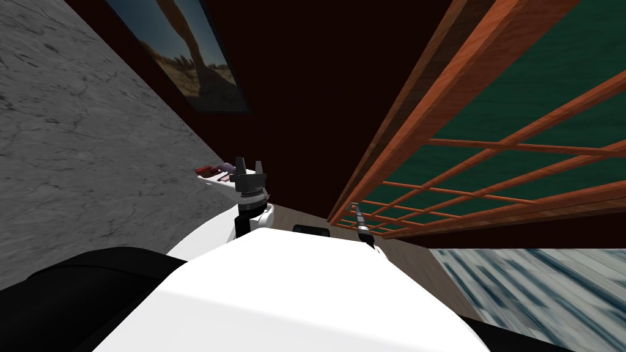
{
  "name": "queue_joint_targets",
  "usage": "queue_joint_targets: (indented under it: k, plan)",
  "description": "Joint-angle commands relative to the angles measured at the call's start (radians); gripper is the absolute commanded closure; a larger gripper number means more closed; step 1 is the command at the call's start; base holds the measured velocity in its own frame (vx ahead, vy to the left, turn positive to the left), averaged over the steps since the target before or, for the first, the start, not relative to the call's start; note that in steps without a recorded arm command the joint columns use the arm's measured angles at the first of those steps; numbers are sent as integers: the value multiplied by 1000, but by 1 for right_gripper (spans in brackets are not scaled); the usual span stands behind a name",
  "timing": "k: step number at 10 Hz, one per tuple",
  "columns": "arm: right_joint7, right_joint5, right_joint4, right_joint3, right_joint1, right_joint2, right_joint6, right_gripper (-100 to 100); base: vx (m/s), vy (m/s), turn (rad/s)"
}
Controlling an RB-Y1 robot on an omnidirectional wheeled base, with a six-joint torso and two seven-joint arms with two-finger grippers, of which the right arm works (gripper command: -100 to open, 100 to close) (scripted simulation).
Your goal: Pull the door open
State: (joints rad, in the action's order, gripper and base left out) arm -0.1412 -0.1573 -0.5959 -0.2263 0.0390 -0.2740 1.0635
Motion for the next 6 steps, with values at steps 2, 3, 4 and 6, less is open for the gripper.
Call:
queue_joint_targets:
  k: [2,3,4,6]
  plan:
    - [72,31,-5,22,-4,5,-6,100,-61,-27,58]
    - [80,31,-5,22,-4,5,-6,100,-45,-16,30]
    - [118,51,-5,33,-7,6,-12,100,-48,-16,68]
    - [162,72,-6,44,-10,6,-17,100,-43,-24,52]
